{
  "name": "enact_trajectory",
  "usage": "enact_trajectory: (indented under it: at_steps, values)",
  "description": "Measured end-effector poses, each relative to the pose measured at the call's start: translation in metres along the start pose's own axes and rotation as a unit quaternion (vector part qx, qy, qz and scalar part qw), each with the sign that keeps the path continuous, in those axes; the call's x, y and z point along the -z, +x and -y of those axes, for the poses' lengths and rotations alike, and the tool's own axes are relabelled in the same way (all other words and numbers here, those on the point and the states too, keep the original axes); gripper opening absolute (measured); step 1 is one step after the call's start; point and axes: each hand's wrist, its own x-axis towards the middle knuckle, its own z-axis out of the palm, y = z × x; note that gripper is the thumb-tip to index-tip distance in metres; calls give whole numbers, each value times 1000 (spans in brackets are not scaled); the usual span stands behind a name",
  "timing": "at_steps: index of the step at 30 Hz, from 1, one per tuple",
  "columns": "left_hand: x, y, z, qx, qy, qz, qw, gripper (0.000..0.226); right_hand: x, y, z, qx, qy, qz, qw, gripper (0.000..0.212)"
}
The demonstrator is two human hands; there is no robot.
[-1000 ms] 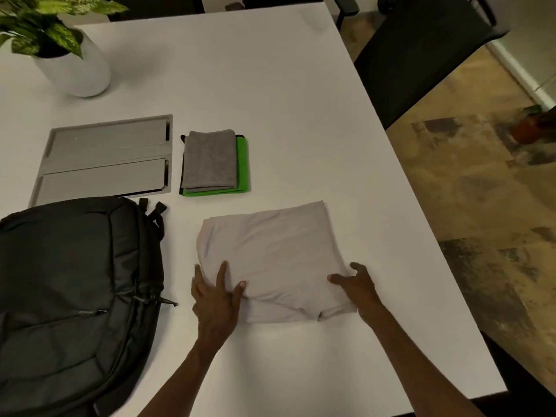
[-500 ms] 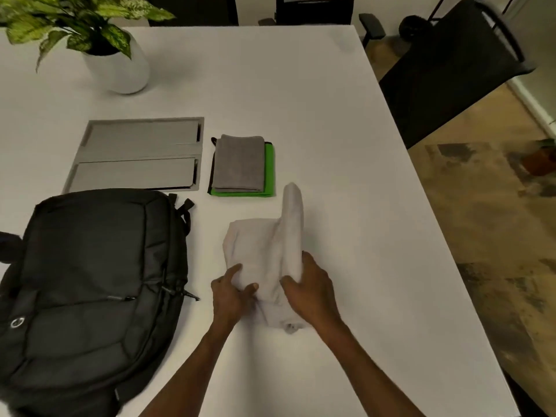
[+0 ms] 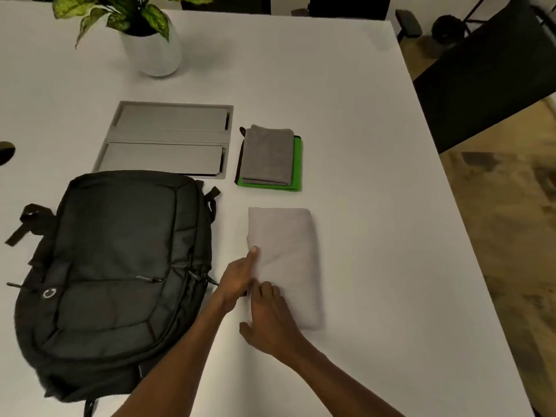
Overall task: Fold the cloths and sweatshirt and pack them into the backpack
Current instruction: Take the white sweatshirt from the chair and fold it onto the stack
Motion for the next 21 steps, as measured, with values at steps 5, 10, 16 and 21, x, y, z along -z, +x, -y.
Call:
enact_trajectory:
  at_steps: [5,10,16,21]
  values:
    - [-16,11,-13,-119,152,-143,971,67,3,-12,-20,-6,-68,-88,994,68]
    - [-30,18,-9,-151,191,-112,963,63,-4,-18,-54,-4,-134,-25,991,75]
    - [-22,31,5,-131,287,-113,942,62,-11,-15,-60,0,-146,11,989,80]
    - [-18,29,4,-126,290,-89,945,61,-2,-18,-64,7,-88,8,996,78]
